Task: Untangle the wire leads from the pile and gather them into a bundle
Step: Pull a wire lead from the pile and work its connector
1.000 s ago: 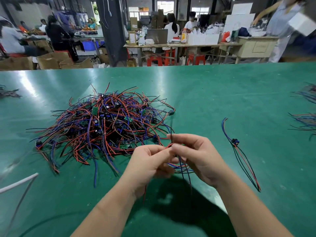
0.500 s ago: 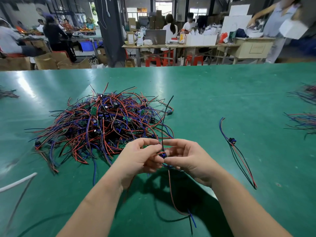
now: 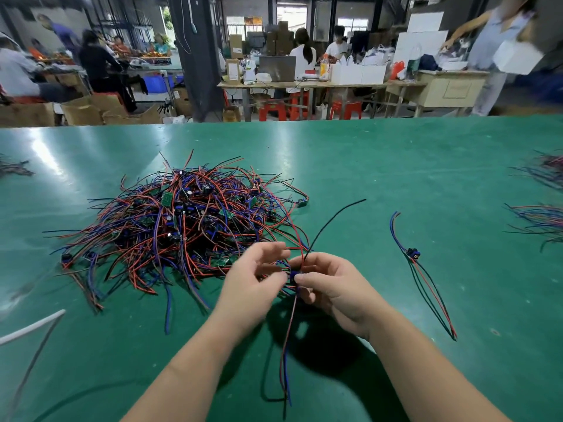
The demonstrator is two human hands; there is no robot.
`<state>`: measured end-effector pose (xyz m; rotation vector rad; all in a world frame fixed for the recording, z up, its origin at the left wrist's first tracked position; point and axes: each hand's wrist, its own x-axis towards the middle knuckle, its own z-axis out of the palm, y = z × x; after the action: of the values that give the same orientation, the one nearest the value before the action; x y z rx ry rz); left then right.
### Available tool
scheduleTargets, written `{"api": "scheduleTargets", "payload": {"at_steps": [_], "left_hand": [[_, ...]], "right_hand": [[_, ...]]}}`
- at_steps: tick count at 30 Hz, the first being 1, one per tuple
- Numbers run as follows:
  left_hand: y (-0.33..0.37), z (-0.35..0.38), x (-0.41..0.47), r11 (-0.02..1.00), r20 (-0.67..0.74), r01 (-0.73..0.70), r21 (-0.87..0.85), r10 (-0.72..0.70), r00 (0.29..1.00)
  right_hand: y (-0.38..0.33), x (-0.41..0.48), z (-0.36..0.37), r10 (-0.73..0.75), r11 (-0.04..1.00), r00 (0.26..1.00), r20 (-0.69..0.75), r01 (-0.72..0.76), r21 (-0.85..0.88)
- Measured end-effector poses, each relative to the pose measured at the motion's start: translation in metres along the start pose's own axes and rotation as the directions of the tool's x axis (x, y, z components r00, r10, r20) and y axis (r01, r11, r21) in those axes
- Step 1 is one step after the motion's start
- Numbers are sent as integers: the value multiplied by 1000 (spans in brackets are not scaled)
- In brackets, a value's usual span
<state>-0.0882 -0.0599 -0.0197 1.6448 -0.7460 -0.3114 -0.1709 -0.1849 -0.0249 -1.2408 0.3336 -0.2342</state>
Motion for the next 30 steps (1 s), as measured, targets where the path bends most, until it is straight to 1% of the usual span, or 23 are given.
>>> {"api": "scheduleTargets", "payload": {"at_steps": [1, 3, 4, 5, 7, 11, 13, 15, 16, 17, 19, 21, 24, 26, 27, 28, 29, 30], "left_hand": [[0, 3, -3, 994, 31, -69, 87, 67, 997], [-1, 4, -5, 948, 58, -205, 245, 197, 979], [-2, 5, -5, 933, 38, -224, 281, 222, 974], [-2, 5, -7, 939, -2, -201, 277, 210, 978], [-3, 6, -9, 972, -59, -130, 194, 144, 988], [-9, 8, -6, 981, -37, -31, 190, 39, 999], [-6, 9, -5, 995, -7, 54, 85, -53, 999], [-3, 10, -4, 981, 59, 176, -81, -171, 983], [-1, 10, -4, 962, 103, 232, -144, -218, 970], [1, 10, -5, 949, 145, 271, -160, -249, 958], [4, 10, -7, 937, 241, 326, -126, -290, 926], [8, 11, -9, 925, 349, 365, -103, -310, 884], [13, 10, -13, 916, 468, 392, -78, -314, 826], [14, 7, -14, 914, 521, 400, -60, -313, 794], [14, 6, -14, 908, 541, 410, -83, -304, 784], [15, 6, -14, 890, 549, 432, -148, -289, 784], [15, 6, -14, 857, 537, 450, -249, -265, 801], [16, 8, -12, 811, 504, 460, -362, -245, 828]], "right_hand": [[0, 0, 0, 2, 999, 1000, 13, -2, 42], [-1, -1, 0, -7, 995, 1000, 21, 5, 104], [-1, -1, 1, -14, 993, 1000, 4, 14, 113], [-1, -1, 1, -24, 994, 999, -21, 27, 108], [0, -1, 0, -55, 996, 997, -59, 58, 62], [2, -2, 0, -90, 995, 988, -127, 84, -56], [0, -2, -1, -93, 992, 982, -164, 77, -101], [-5, -2, -3, -95, 991, 973, -208, 74, -110], [-9, -1, -6, -90, 994, 964, -250, 72, -79], [-14, -1, -12, -76, 997, 951, -300, 71, -28], [-24, 0, -25, -40, 993, 921, -387, 79, 85], [-28, 0, -36, -26, 983, 895, -446, 104, 152], [-26, 1, -38, -25, 979, 873, -487, 119, 164], [-25, 4, -37, -28, 971, 875, -483, 138, 193], [-26, 5, -37, -19, 960, 882, -471, 148, 239], [-26, 6, -38, 0, 943, 890, -456, 152, 296], [-27, 6, -39, 22, 931, 898, -440, 142, 336], [-27, 5, -39, 41, 935, 904, -426, 116, 336]]}}
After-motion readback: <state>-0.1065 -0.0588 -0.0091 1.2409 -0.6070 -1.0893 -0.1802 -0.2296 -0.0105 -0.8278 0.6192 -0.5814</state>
